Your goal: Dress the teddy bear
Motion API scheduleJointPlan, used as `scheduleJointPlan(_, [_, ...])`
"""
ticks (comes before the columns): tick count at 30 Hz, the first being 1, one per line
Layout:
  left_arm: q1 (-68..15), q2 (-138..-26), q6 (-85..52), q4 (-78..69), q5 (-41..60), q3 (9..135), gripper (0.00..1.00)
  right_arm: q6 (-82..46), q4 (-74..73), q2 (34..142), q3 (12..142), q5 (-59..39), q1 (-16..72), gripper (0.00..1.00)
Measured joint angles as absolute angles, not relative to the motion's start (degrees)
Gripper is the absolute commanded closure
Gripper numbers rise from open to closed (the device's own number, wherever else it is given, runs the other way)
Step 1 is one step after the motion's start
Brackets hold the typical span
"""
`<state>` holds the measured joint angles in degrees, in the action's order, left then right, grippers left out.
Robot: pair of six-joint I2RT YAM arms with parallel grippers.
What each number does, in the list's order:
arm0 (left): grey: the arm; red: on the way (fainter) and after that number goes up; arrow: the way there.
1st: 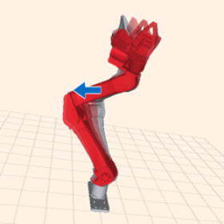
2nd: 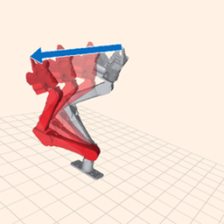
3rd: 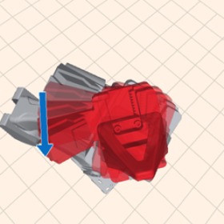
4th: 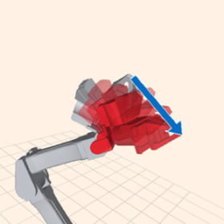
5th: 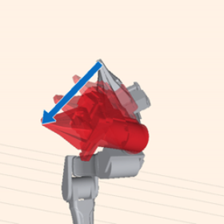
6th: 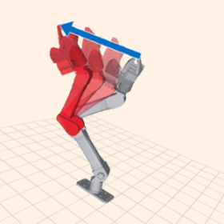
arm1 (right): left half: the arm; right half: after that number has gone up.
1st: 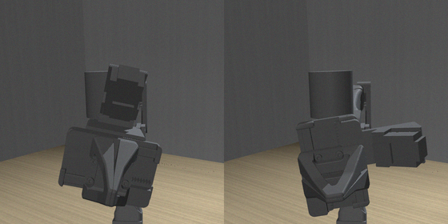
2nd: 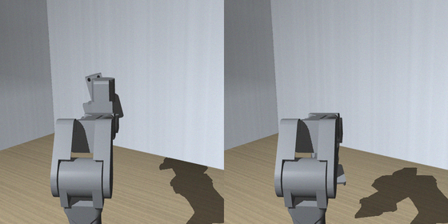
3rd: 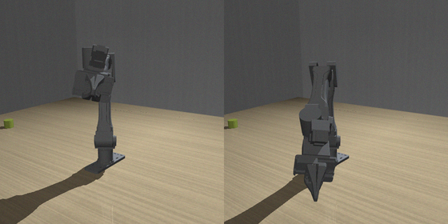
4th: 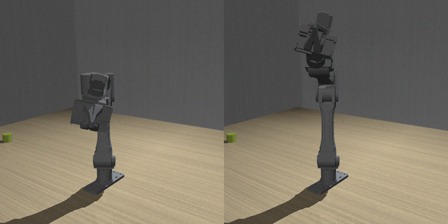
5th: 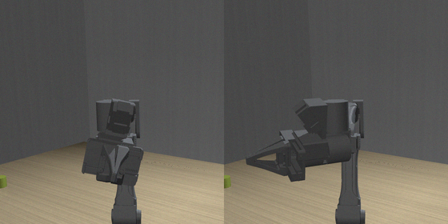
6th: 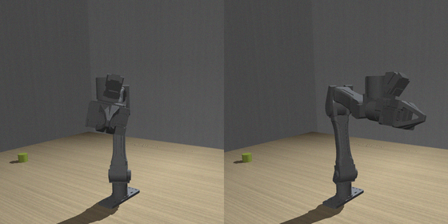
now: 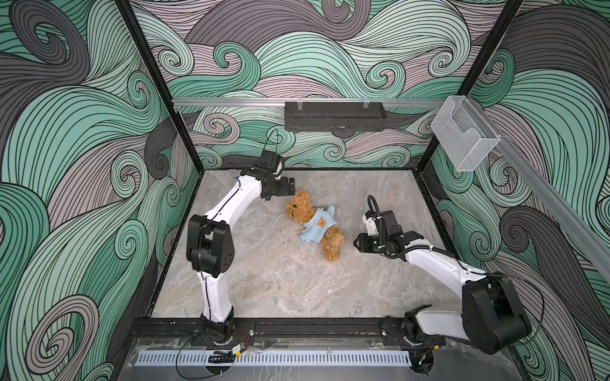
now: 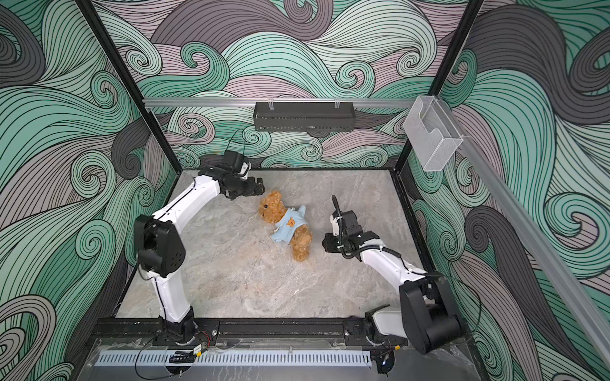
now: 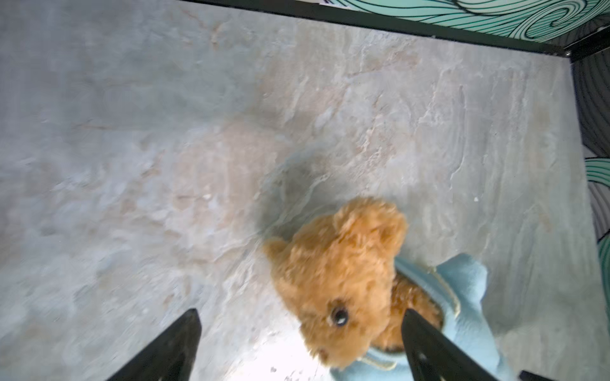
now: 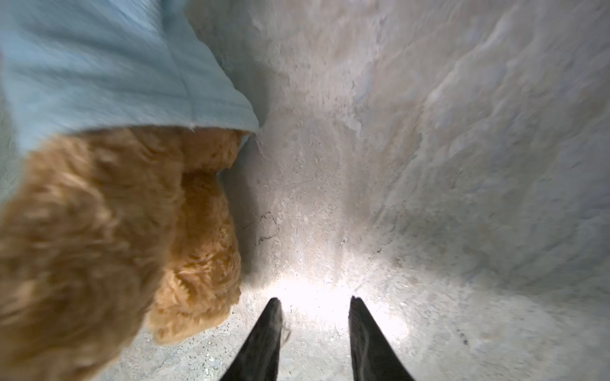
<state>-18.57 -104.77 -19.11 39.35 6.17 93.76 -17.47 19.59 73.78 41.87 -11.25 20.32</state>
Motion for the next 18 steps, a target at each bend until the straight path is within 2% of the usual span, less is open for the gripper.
scheduleJointPlan(3, [-19.8, -91.3, -22.2, 32.0, 7.4, 74.9, 0.19, -15.0, 19.6, 68.7, 43.4, -11.1, 21.5, 0.54])
scheduleJointPlan(6, [-22.8, -81.8, -25.8, 24.9, 9.8, 59.8, 0.2, -12.9, 17.5, 65.6, 44.4, -11.6, 24.9, 0.52])
scheduleJointPlan(8, [-25.1, -79.7, -27.3, 21.5, 11.2, 54.0, 0.2, -11.6, 16.7, 65.7, 45.3, -11.5, 27.7, 0.5])
scheduleJointPlan(11, [-27.8, -81.3, -27.6, 19.8, 12.4, 51.9, 0.2, -10.3, 16.3, 67.1, 46.6, -9.8, 32.1, 0.47])
scheduleJointPlan(12, [-28.1, -82.7, -27.4, 20.4, 11.9, 53.0, 0.2, -10.2, 16.5, 67.5, 46.8, -8.6, 33.3, 0.37])
scheduleJointPlan(14, [-28.1, -85.3, -26.5, 21.5, 9.5, 55.6, 0.15, -10.5, 17.2, 68.1, 47.1, -6.4, 34.5, 0.24])
scheduleJointPlan(18, [-26.0, -87.4, -23.1, 21.5, 5.3, 59.9, 0.02, -12.4, 16.8, 68.7, 47.1, -4.7, 34.8, 0.2])
